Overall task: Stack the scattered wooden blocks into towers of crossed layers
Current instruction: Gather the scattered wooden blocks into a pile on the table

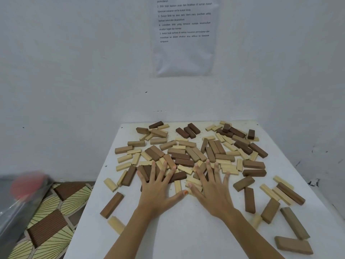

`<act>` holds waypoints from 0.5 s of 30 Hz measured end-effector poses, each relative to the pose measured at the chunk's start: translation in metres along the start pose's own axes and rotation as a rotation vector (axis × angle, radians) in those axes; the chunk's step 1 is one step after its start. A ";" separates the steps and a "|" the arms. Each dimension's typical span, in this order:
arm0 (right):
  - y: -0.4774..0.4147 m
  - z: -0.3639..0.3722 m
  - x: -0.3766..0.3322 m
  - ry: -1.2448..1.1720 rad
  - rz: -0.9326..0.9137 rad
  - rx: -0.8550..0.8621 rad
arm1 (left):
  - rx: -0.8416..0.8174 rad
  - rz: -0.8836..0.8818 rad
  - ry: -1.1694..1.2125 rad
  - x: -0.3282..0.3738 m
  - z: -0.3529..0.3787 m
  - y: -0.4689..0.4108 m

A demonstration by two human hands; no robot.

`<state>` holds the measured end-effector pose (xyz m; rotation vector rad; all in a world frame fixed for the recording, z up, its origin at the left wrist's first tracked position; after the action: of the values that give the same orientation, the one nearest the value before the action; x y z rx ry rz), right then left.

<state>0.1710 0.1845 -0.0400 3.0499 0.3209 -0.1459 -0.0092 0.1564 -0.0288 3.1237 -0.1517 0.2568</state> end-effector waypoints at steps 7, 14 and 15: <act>-0.020 -0.003 -0.002 -0.016 0.000 0.008 | -0.014 0.000 0.014 -0.003 -0.002 -0.023; -0.038 -0.004 0.000 -0.021 0.039 0.010 | -0.052 0.004 0.044 -0.007 -0.001 -0.043; -0.040 -0.004 0.000 -0.022 0.035 0.015 | -0.060 0.005 0.046 -0.007 -0.001 -0.045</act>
<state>0.1629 0.2235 -0.0384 3.0639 0.2666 -0.1808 -0.0119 0.2019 -0.0283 3.0551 -0.1632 0.3171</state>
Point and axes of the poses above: each hand's wrist, its own y-axis away from the middle knuckle, its own z-axis out of the palm, x = y × z, the point moved 6 cm from there along -y, towards the middle knuckle, and after that the axes turned 3 degrees about -x, right-handed, at the moved point
